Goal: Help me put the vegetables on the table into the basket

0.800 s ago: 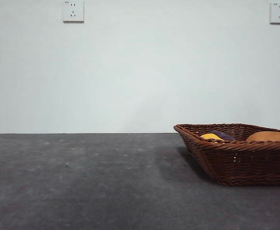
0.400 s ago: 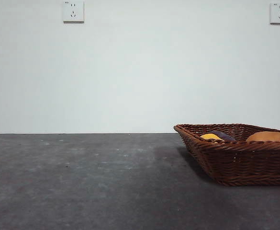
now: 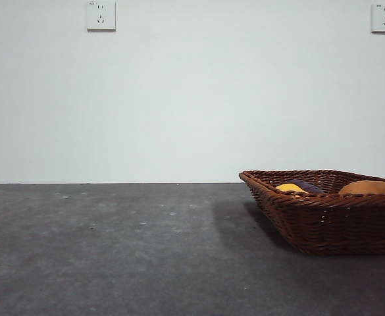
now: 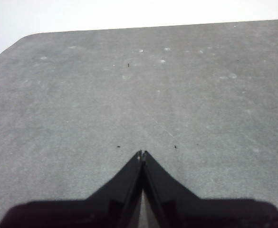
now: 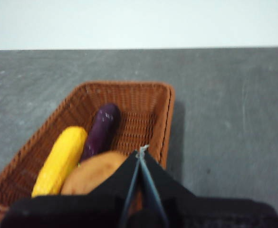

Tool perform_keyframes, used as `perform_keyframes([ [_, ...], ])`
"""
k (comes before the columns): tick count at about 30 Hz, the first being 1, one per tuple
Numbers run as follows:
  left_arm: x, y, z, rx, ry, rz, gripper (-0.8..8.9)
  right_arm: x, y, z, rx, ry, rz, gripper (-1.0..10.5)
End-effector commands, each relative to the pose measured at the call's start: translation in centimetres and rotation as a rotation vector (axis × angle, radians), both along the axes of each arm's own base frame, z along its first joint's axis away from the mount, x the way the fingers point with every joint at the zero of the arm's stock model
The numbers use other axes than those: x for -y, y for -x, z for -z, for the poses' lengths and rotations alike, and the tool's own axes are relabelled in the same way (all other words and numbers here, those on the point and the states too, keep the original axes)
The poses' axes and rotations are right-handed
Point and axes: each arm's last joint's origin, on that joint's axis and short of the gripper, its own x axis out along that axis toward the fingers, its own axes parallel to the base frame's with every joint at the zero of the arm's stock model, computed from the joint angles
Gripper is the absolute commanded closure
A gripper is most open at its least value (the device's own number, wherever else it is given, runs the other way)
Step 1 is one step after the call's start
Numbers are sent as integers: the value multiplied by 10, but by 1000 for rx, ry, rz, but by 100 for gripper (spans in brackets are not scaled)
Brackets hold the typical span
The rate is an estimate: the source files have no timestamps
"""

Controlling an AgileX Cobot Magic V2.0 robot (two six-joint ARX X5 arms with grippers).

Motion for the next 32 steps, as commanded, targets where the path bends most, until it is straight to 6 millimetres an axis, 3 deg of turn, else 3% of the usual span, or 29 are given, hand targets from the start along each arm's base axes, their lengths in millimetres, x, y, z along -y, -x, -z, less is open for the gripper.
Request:
perform_keyframes([
  [1, 0, 0, 3, -3, 6, -3, 817, 0, -1, 15, -16, -39, 16, 946],
  [10, 0, 0, 3, -3, 6, -3, 817, 0, 0, 46, -51, -61, 19, 946],
  [32, 0, 0, 3, -3, 6, -3, 817, -6, 0, 47, -45, -56, -38, 946],
])
